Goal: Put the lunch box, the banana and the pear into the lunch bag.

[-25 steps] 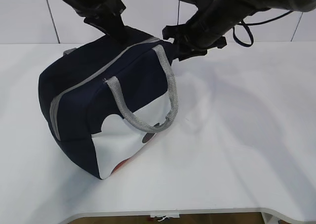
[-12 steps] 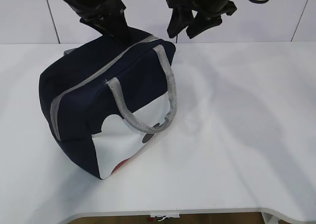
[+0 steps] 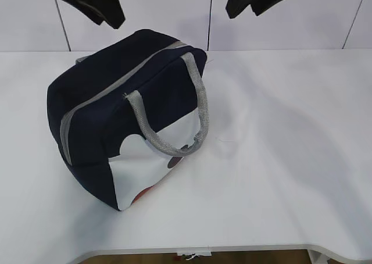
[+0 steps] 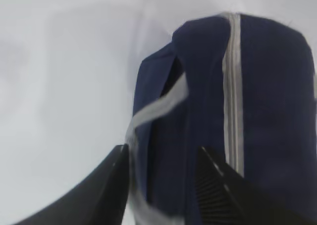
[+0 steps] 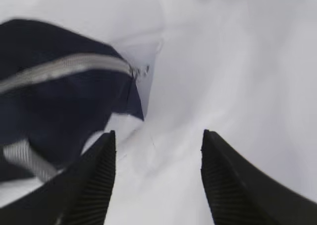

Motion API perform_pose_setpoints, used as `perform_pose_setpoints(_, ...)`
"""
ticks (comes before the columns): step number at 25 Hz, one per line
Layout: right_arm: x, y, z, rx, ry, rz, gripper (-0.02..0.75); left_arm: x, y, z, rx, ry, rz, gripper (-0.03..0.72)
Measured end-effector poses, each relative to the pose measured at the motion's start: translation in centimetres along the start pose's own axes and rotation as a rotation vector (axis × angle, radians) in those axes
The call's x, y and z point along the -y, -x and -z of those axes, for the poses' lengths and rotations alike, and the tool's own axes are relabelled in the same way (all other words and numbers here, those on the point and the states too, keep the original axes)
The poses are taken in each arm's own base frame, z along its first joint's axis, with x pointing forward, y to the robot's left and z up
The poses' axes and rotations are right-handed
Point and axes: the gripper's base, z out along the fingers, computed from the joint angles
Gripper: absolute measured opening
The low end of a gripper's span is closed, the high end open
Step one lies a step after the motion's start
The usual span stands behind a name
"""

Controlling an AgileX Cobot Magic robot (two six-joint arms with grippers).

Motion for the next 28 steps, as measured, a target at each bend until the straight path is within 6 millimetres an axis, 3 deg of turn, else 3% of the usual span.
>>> perform_pose_setpoints(7, -0.8, -5.7, 5.2, -0.053, -0.064, -0.011, 0.447, 1.8, -4.7, 6.2, 0.007, 0.062, -0.013, 0.332)
perform_pose_setpoints(10, -1.6, -8.3, 8.8, -0.014, -0.067, -0.007, 0.447, 2.7, -7.1, 8.8, 0.026, 0.073, -0.017, 0.323)
perform_pose_setpoints(15, -2.7, -12.2, 12.6, 0.032, -0.067, -0.064, 0.447, 4.3, -11.3, 12.3, 0.059, 0.089, -0.028, 0.302)
perform_pose_setpoints(23, -4.6, -18.8, 17.5, 0.140, -0.008, -0.113, 0.447, 6.3, -17.7, 15.7, 0.119, 0.100, -0.024, 0.297)
perform_pose_setpoints(28, -5.5, -23.8, 20.2, 0.231, -0.009, -0.096, 0.447, 7.2, -21.7, 16.4, 0.141, 0.105, -0.026, 0.297)
